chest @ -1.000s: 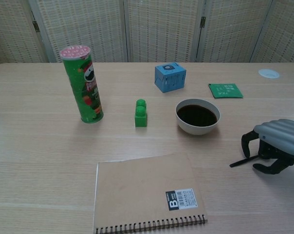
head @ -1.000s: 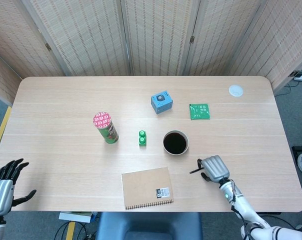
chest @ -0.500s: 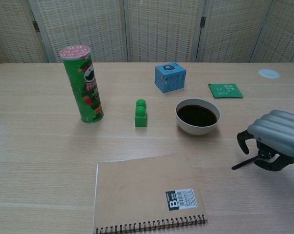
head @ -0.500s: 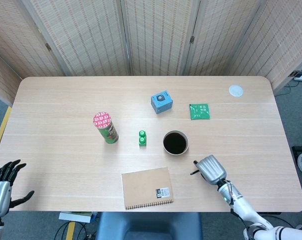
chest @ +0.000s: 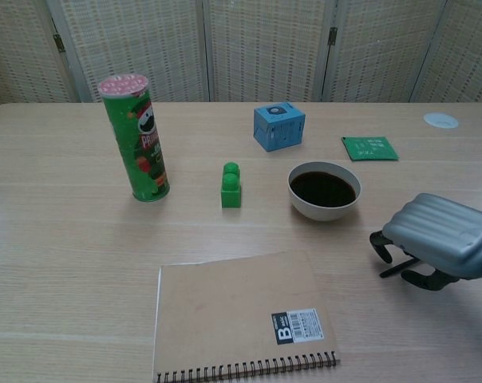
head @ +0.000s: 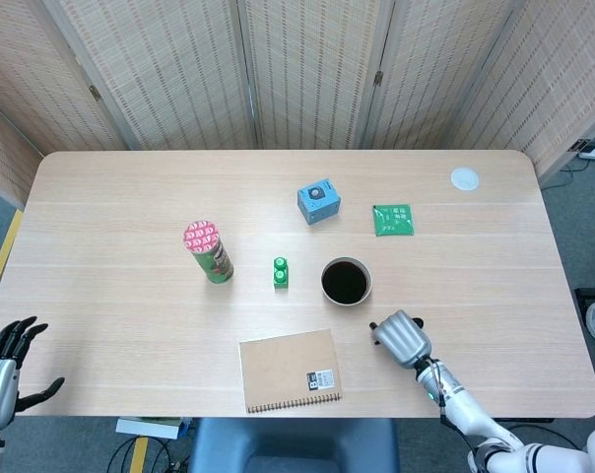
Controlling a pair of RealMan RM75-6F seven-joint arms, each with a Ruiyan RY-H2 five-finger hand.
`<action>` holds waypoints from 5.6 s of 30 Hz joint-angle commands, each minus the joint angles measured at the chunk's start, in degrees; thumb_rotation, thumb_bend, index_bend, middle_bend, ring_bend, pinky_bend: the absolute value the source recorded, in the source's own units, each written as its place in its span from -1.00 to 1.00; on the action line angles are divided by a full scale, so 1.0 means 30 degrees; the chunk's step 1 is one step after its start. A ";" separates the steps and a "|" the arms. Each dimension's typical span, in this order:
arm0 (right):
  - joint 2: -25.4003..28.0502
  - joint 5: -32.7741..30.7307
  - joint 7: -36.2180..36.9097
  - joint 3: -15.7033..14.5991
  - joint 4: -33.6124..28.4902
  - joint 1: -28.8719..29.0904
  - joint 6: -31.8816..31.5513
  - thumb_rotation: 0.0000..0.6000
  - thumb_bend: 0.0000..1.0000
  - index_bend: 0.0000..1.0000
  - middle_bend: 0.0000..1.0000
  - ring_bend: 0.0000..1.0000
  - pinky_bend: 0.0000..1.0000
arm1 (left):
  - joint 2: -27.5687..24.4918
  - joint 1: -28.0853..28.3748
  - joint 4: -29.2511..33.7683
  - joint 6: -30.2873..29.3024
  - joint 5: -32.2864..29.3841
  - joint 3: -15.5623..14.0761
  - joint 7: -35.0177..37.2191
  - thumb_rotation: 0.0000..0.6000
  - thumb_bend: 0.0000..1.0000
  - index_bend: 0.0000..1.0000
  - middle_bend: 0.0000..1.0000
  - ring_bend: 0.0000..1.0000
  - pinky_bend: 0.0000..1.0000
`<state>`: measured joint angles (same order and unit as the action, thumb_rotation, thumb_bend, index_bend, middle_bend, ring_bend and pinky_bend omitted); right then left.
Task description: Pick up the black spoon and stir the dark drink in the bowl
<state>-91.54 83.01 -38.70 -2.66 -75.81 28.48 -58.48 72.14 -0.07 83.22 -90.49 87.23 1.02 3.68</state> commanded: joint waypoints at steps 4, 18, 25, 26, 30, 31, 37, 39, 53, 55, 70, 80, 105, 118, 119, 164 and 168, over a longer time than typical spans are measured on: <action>-0.0121 0.0011 -0.0057 0.0000 0.0098 0.0036 0.0089 1.00 -0.39 0.00 0.94 1.00 1.00 | 0.0028 -0.0033 -0.0091 -0.0017 -0.0014 0.0022 0.0079 1.00 -0.61 -0.56 -0.69 -0.75 -0.65; -0.0409 0.0003 0.0028 0.0003 0.0485 0.0109 0.0327 1.00 -0.35 0.03 0.94 1.00 1.00 | 0.0056 -0.0165 -0.0281 -0.0095 -0.0049 0.0031 0.0272 1.00 -0.61 -0.56 -0.69 -0.75 -0.65; -0.0587 0.0012 0.0058 0.0024 0.0818 0.0154 0.0407 1.00 -0.34 0.06 0.94 1.00 1.00 | 0.0061 -0.0273 -0.0401 -0.0153 -0.0097 0.0027 0.0404 1.00 -0.61 -0.56 -0.69 -0.75 -0.65; -0.0599 0.0020 0.0111 0.0029 0.0850 0.0159 0.0411 1.00 -0.34 0.06 0.94 1.00 1.00 | 0.0063 -0.0280 -0.0410 -0.0154 -0.0098 0.0028 0.0409 1.00 -0.61 -0.56 -0.69 -0.75 -0.65; -0.0524 0.0197 0.0408 -0.0014 0.0858 0.0152 0.0308 1.00 -0.31 0.10 0.94 1.00 1.00 | 0.0065 -0.0297 -0.0427 -0.0171 -0.0081 0.0036 0.0424 1.00 -0.61 -0.56 -0.69 -0.75 -0.65; -0.0479 0.0255 0.0511 -0.0020 0.0820 0.0142 0.0249 1.00 -0.30 0.11 0.94 1.00 1.00 | 0.0067 -0.0293 -0.0423 -0.0171 -0.0076 0.0044 0.0424 1.00 -0.61 -0.56 -0.69 -0.75 -0.65; -0.0091 0.0415 0.1669 0.0148 0.0542 -0.0146 -0.0483 1.00 -0.25 0.17 0.95 1.00 1.00 | 0.0071 -0.0266 -0.0371 -0.0165 -0.0003 0.0056 0.0357 1.00 -0.61 -0.56 -0.69 -0.75 -0.65; 0.0084 0.0517 0.2062 0.0252 0.0449 -0.0256 -0.0862 1.00 -0.25 0.19 0.95 1.00 1.00 | 0.0055 -0.0264 -0.0336 -0.0185 0.0007 0.0073 0.0333 1.00 -0.61 -0.56 -0.69 -0.75 -0.65; 0.2275 0.0165 0.7260 0.2418 -0.3248 -0.0351 -0.2746 1.00 -0.18 0.29 0.96 1.00 1.00 | -0.0173 -0.0107 0.0245 -0.0202 0.0258 0.0134 -0.0176 1.00 -0.61 -0.56 -0.69 -0.75 -0.65; 0.2353 -0.0226 0.8186 0.2935 -0.3606 -0.0046 -0.2372 1.00 -0.18 0.29 0.96 1.00 1.00 | -0.0235 -0.0105 0.0346 -0.0237 0.0286 0.0142 -0.0254 1.00 -0.61 -0.56 -0.69 -0.75 -0.65; 0.0284 -0.3646 1.3746 0.5794 -0.2304 0.2998 0.2069 1.00 -0.18 0.31 0.96 1.00 1.00 | -0.0652 -0.0294 0.0793 -0.0417 0.0175 0.0116 -0.0632 1.00 -0.61 -0.56 -0.69 -0.75 -0.65; -0.1421 -0.3325 1.8389 0.6300 0.0749 0.4091 0.3281 1.00 -0.18 0.32 0.96 1.00 1.00 | -0.0788 -0.0412 0.0896 -0.0379 -0.0030 0.0113 -0.0785 1.00 -0.61 -0.56 -0.69 -0.75 -0.65; -0.1930 -0.1980 2.2841 0.5002 0.2732 0.3869 0.3060 1.00 -0.18 0.37 0.96 1.00 1.00 | -0.0796 -0.0356 0.1209 -0.0233 0.0103 0.0065 -0.1241 1.00 -0.61 -0.56 -0.69 -0.75 -0.65; -0.2701 -0.2272 2.3670 0.5533 0.5430 0.4802 0.3836 1.00 -0.18 0.38 0.96 1.00 1.00 | -0.0851 -0.0357 0.1283 -0.0097 -0.0119 0.0110 -0.1435 1.00 -0.61 -0.56 -0.69 -0.75 -0.65; -0.2865 -0.2280 2.3748 0.5583 0.5655 0.4939 0.3933 1.00 -0.18 0.38 0.96 1.00 1.00 | -0.0859 -0.0369 0.1276 -0.0092 -0.0146 0.0110 -0.1429 1.00 -0.61 -0.56 -0.69 -0.75 -0.65; -0.3235 -0.0986 2.5844 0.4655 0.7714 0.5700 0.3756 1.00 -0.13 0.41 0.97 1.00 1.00 | -0.0750 -0.0262 0.1213 0.0195 -0.0281 0.0141 -0.1613 1.00 -0.61 -0.56 -0.69 -0.75 -0.65; -0.3755 -0.1018 2.5867 0.4783 0.8244 0.6136 0.4044 1.00 -0.13 0.41 0.97 1.00 1.00 | -0.0750 -0.0289 0.1142 0.0192 -0.0351 0.0154 -0.1546 1.00 -0.61 -0.56 -0.69 -0.75 -0.65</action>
<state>-102.53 80.00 38.85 11.55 -51.33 46.68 -46.57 69.88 -0.93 86.65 -89.91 86.18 1.47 -0.97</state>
